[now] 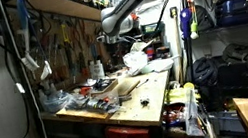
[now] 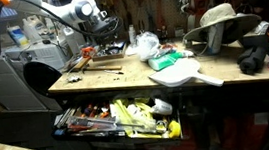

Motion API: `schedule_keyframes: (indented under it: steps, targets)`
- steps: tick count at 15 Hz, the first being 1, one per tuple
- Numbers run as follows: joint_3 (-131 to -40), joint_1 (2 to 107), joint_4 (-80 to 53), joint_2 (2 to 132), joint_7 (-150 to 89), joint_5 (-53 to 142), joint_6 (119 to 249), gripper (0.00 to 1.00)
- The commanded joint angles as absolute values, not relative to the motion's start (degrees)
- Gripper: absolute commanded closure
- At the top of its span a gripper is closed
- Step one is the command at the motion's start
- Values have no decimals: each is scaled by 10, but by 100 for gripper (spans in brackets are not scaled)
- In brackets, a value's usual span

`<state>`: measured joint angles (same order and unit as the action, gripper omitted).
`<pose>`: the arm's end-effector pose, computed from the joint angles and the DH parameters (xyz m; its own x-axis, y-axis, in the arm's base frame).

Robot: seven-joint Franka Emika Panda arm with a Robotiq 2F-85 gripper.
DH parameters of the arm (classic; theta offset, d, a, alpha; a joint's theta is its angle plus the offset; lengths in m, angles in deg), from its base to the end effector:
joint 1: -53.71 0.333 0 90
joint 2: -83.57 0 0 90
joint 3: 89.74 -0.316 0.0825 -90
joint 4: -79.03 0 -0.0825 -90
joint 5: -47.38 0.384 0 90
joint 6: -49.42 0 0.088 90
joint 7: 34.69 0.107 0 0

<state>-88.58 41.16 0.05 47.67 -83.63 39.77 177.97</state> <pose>0.7247 -0.1773 0.3711 0.7654 0.6414 0.0519 0.6097 -0.7487 0.2604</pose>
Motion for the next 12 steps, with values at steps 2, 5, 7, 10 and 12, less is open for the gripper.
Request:
schedule_keyframes:
  steps: [2, 5, 7, 10, 12]
  targets:
    - [-887, 407, 43, 454, -845, 405, 1760, 0]
    - [-888, 406, 59, 442, -845, 406, 1757, 0]
    - [-889, 406, 59, 441, -845, 406, 1757, 0]
    - [-866, 411, 129, 390, -841, 375, 1755, 0]
    - [-857, 410, 170, 359, -858, 352, 1748, 0]
